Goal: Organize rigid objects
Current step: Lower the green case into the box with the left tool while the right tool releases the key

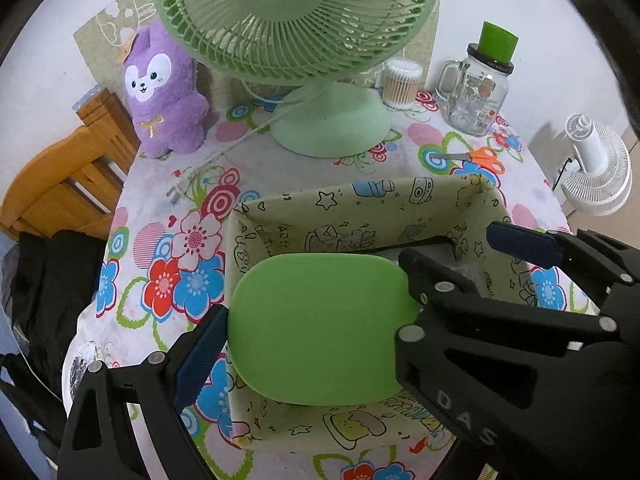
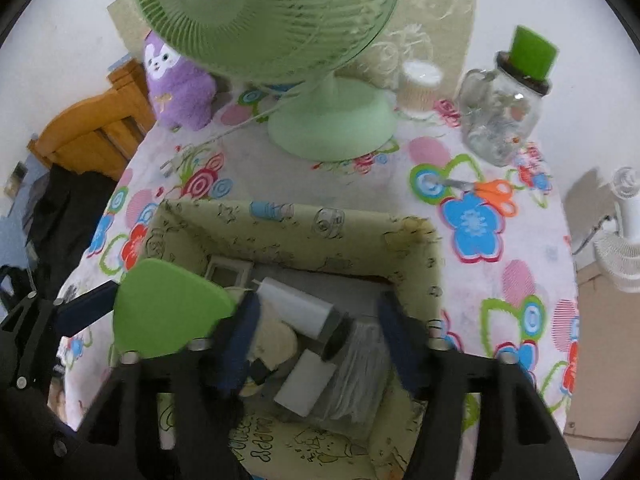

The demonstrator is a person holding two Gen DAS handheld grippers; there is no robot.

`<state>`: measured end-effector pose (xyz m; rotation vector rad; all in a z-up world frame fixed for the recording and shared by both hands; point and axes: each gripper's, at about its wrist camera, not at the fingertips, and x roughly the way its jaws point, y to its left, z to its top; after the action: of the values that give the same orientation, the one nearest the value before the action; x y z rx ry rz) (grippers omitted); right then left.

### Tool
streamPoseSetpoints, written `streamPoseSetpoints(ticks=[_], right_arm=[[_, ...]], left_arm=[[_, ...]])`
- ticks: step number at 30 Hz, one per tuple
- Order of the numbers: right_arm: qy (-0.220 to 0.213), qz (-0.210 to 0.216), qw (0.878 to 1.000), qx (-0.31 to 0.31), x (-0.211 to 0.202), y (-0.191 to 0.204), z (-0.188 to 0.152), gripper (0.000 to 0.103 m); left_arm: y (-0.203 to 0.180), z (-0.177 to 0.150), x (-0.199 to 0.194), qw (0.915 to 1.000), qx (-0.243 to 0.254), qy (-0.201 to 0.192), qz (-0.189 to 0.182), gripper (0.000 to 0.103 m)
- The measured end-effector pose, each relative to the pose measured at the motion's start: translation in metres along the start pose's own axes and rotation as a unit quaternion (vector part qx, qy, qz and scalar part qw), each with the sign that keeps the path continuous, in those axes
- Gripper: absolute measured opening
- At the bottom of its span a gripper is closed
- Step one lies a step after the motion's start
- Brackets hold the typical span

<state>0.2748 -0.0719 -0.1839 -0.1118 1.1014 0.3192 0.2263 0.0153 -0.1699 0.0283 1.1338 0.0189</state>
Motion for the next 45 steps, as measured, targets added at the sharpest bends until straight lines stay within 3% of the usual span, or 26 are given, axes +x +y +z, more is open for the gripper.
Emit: streamPoseSetpoints(ticks=[23,45], right_arm=[[-0.028,-0.042,0.996,0.068,-0.049,-0.041,-0.026,0.073],[0.004,-0.056,0.993,0.101,-0.028,-0.074,-0.041,0.074]], left_arm=[[-0.037,0.002,-0.008,0.9976,0.049,-0.018,-0.044,0.095],[-0.049,0.007,0.032,0.9977,0.049,0.007,-0.047,0.095]])
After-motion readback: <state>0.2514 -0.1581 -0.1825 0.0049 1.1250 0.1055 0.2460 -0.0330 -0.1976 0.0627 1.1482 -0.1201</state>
